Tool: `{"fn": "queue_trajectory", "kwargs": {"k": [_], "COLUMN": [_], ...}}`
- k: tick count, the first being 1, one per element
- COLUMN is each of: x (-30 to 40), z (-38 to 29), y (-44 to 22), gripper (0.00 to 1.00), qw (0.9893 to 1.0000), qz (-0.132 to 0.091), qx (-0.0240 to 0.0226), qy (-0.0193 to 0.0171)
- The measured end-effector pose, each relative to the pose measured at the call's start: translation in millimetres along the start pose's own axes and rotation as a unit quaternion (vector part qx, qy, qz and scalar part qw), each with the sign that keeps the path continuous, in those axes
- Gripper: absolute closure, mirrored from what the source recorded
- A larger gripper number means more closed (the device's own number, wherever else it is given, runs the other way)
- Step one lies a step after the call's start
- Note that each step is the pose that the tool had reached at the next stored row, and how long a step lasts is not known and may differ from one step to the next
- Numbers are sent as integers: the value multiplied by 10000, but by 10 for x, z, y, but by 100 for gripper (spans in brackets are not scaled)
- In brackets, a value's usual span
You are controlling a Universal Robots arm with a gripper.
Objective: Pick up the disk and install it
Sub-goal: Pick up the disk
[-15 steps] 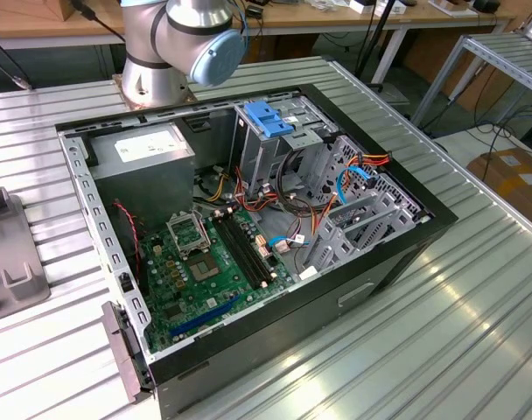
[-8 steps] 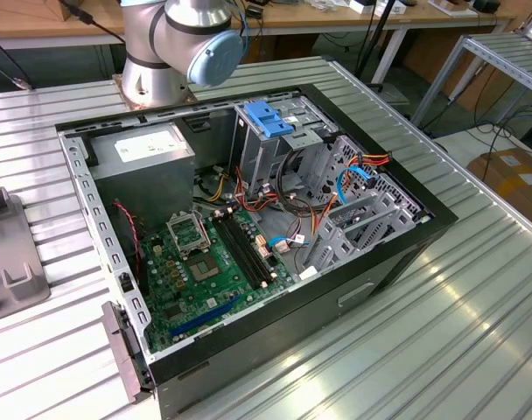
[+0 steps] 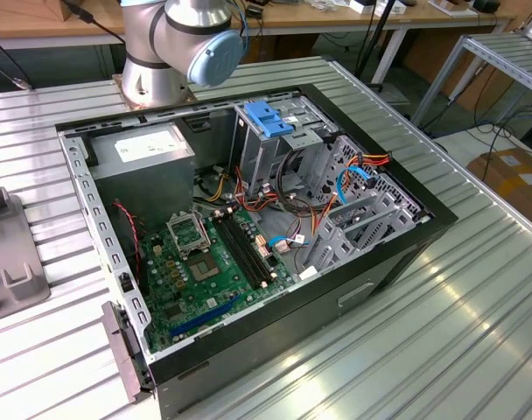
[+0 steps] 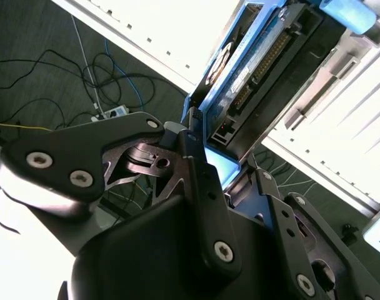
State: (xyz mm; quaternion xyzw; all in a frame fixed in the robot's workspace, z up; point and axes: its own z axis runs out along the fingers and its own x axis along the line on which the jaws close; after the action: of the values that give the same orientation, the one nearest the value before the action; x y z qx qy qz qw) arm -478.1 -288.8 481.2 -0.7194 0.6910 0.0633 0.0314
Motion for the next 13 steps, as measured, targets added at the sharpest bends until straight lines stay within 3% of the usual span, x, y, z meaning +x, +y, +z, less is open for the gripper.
{"fn": "queue_trajectory", "kwargs": {"k": [5,13], "x": [73,202], "z": [-10,-27], "y": [3,8], "gripper": [63,63], "qw": [10000,10000], "qz": [2,3], "qx": [-1,-1], "qy": [33,48]}}
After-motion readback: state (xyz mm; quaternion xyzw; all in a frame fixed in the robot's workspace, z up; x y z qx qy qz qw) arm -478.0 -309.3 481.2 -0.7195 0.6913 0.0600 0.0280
